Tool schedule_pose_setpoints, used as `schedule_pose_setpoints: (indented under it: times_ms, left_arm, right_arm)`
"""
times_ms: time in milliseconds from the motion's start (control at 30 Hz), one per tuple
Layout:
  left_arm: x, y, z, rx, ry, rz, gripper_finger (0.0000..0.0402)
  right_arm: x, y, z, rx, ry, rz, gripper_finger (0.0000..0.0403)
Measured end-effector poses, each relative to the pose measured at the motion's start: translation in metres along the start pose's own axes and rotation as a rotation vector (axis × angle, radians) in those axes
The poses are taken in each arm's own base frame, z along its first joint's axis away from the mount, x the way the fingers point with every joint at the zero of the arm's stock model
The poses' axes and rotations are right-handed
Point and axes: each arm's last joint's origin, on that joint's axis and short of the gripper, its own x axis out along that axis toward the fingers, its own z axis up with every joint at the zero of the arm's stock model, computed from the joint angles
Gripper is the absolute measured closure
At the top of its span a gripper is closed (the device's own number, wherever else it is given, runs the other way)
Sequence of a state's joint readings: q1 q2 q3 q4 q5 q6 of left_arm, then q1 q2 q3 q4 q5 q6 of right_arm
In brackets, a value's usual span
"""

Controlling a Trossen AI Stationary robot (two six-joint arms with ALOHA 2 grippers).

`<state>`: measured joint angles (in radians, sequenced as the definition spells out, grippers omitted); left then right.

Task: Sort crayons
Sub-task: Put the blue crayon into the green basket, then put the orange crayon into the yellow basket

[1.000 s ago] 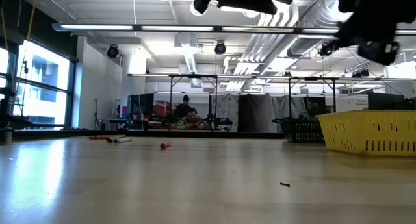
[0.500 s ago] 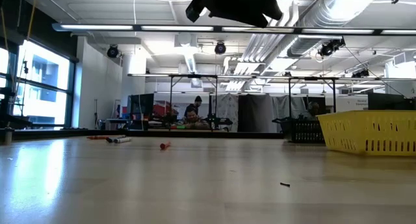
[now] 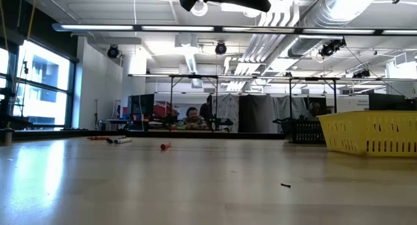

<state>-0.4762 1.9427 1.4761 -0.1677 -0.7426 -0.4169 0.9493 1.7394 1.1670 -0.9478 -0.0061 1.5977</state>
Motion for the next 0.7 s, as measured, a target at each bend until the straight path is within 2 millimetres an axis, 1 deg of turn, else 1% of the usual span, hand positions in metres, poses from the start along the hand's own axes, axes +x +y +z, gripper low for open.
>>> schedule_pose_setpoints:
  times_ms: [200, 300, 367, 600, 700]
  left_arm:
    - [-0.0048, -0.0051, -0.0021, 0.051, -0.001, -0.014, 0.0294]
    - [-0.0048, -0.0051, -0.0021, 0.06, -0.002, -0.013, 0.0294]
    - [-0.0048, -0.005, -0.0021, 0.06, -0.002, -0.013, 0.0294]
    - [-0.0055, -0.0058, -0.0024, 0.061, -0.002, -0.015, 0.0294]
    - [-0.0067, -0.007, -0.003, 0.064, -0.002, -0.019, 0.0294]
  right_arm:
    - [-0.0009, 0.0091, -0.0019, -0.003, 0.058, 0.057, 0.0391]
    - [-0.001, 0.0097, -0.0019, -0.005, 0.059, 0.063, 0.0382]
    - [-0.001, 0.0097, -0.002, -0.007, 0.06, 0.063, 0.0366]
    - [-0.0011, 0.0094, -0.0022, -0.036, 0.103, 0.061, 0.0291]
    - [-0.0042, 0.007, 0.0015, -0.012, 0.15, 0.052, 0.0276]
